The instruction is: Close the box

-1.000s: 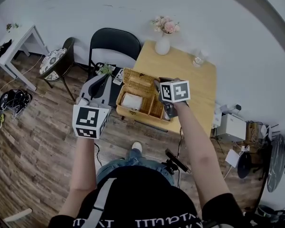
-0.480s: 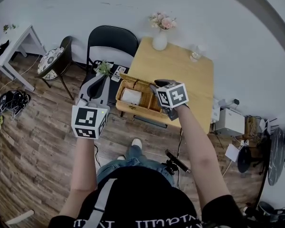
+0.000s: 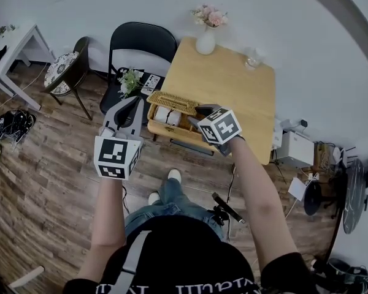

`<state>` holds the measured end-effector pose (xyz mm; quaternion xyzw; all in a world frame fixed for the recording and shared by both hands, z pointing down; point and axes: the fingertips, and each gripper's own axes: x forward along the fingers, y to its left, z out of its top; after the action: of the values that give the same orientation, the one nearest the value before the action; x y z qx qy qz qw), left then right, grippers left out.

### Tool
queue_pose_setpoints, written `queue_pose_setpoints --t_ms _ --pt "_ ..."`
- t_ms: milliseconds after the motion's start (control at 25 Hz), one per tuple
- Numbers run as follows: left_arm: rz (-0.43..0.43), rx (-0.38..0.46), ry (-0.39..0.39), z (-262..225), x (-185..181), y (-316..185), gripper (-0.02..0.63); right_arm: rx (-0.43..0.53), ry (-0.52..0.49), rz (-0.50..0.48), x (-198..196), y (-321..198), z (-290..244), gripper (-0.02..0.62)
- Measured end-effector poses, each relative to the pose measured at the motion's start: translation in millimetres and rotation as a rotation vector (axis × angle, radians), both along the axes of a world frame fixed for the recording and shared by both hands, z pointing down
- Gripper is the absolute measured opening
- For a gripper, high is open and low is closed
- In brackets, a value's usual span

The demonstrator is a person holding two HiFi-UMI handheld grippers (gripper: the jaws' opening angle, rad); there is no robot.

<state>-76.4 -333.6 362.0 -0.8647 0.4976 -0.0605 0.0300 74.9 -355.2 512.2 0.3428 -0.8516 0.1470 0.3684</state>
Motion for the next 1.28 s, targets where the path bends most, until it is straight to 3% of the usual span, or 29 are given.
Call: queue_pose_setpoints --t_ms 200,360,520,600,720,1000,1280 --pt "-0.007 -0.03 0.023 12 -3 0 0.014 -0.02 0.116 -0.085 -4 10 22 0.173" --pt "-0.016 -0.048 0.034 22 -9 2 0.014 -0.06 0.141 -0.107 -8 18 37 0.183" --pt "-0.019 -0.07 0.035 33 -12 6 0.014 -0.135 0.096 -0.029 -7 19 57 0.171" --pt "-0.019 -0.079 0.034 37 -13 7 0.014 -0.141 0.075 0.033 -5 15 64 0.077" --pt "-0.022 -0.084 0.033 40 -15 10 0.014 -0.155 0.036 0.081 -4 13 65 0.075" --pt "-0.002 -0.063 0.027 34 -24 33 0.014 -0.124 -0.003 0.122 -10 30 47 0.11" --pt "0.033 -0.034 0.028 22 -32 64 0.014 -0.005 -0.019 0.171 -15 69 0 0.153"
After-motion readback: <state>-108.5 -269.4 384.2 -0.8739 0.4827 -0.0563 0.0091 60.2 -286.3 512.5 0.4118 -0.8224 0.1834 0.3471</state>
